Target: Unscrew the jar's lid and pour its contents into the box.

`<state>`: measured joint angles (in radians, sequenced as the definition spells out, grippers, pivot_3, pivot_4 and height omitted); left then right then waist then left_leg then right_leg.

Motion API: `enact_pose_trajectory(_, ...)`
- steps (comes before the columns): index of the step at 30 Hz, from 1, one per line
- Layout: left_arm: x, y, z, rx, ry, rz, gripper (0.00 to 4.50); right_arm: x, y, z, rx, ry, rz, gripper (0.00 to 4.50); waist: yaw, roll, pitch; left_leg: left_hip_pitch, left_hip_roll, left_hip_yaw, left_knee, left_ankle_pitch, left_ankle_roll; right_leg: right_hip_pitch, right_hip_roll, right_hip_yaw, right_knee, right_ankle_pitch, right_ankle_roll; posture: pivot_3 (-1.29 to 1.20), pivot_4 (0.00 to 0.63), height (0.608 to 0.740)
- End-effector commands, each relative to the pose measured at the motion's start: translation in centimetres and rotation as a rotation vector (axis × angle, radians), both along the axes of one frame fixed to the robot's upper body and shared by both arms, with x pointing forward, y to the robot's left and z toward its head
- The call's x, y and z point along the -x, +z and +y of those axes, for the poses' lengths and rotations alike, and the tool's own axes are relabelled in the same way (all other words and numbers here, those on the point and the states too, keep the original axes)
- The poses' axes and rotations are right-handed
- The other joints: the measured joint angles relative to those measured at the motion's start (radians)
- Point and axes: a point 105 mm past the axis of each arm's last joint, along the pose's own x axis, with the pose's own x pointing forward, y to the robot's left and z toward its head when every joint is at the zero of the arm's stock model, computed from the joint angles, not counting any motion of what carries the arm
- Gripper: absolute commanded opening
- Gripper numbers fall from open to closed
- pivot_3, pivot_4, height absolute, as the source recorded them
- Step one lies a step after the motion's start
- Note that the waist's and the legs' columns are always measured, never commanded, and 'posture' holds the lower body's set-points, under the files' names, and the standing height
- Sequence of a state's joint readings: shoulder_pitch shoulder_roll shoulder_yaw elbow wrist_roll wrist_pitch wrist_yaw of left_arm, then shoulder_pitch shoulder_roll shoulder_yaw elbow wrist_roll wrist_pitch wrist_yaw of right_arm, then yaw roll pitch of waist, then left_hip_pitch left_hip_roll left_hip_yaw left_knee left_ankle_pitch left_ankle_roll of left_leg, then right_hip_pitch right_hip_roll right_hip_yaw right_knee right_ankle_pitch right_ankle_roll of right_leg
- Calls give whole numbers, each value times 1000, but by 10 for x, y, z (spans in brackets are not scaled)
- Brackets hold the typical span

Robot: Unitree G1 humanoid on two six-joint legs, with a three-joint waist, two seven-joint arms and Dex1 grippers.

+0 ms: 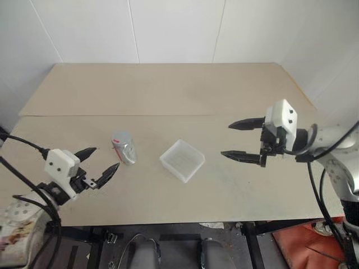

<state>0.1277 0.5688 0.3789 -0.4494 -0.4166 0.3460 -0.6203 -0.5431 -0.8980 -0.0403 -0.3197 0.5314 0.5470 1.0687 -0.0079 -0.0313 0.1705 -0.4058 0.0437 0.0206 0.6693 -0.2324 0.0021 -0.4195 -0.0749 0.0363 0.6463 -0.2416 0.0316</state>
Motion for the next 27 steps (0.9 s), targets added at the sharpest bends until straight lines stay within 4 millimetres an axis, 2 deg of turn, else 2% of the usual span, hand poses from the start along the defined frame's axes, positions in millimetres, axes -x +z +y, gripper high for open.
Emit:
enact_pose_trajectory(1, -11, 11, -6, 12, 42, -73, 4468, 3, 9, 2, 11, 21, -57, 4500, 1, 0, 0, 0, 0, 0, 0, 0, 0, 0, 0, 0, 0, 0, 0, 0, 150, 740)
enact_pose_trajectory(13, -51, 4, -11, 83, 30, -93, 4468, 10, 15, 4, 11, 24, -102, 4500, -4, 0, 0, 0, 0, 0, 0, 0, 0, 0, 0, 0, 1, 0, 0, 0, 150, 740)
enact_pose_trajectory(20, -60, 0, -11, 91, 8, -87, 4468, 15, 17, 2, 8, 11, -112, 4500, -4, 0, 0, 0, 0, 0, 0, 0, 0, -1, 0, 0, 1, 0, 0, 0, 150, 740)
enact_pose_trajectory(23, -63, 0, -12, 93, -1, -88, 3886, 15, 17, 2, 6, 5, -114, 4500, -5, 0, 0, 0, 0, 0, 0, 0, 0, 0, 0, 0, 1, 0, 0, 0, 150, 740)
enact_pose_trajectory(27, -64, -4, -14, 68, -23, -79, 2600, 17, 18, 3, 0, 3, -115, 4500, -4, 0, 0, 0, 0, 0, 0, 0, 0, -1, 0, 0, 1, 0, 0, 0, 150, 740)
